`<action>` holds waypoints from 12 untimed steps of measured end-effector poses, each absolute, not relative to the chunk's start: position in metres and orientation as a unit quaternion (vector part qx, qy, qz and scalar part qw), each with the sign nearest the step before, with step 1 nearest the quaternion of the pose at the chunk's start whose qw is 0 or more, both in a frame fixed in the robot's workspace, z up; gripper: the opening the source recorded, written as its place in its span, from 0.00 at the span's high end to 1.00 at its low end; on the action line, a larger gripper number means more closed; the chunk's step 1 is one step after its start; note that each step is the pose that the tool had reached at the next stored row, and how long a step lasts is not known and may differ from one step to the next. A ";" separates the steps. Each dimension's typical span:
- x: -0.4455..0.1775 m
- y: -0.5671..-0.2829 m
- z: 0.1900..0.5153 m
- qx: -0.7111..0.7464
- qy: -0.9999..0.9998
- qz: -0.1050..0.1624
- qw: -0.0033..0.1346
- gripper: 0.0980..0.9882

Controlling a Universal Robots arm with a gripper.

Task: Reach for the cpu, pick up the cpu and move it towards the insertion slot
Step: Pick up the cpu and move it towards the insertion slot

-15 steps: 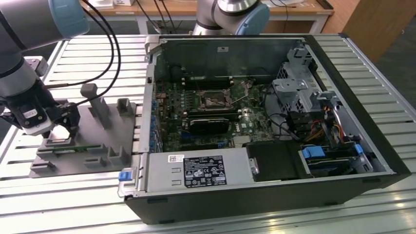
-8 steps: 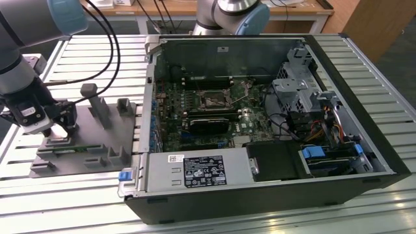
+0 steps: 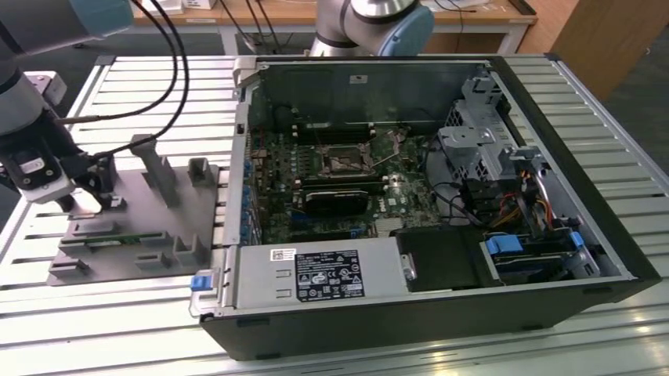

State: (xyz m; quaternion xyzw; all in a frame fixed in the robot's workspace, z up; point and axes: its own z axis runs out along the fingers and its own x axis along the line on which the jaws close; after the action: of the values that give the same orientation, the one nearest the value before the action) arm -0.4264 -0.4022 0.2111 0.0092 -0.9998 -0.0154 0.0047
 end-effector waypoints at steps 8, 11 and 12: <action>-0.426 -0.402 0.233 0.009 -1.000 -0.016 0.005 0.50; -0.426 -0.402 0.243 0.009 -1.000 -0.016 0.005 0.50; -0.426 -0.402 0.247 0.009 -1.000 -0.016 0.005 0.50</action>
State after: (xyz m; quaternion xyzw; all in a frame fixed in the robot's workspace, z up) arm -0.4264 -0.4021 0.2466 0.0092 -0.9998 -0.0156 0.0046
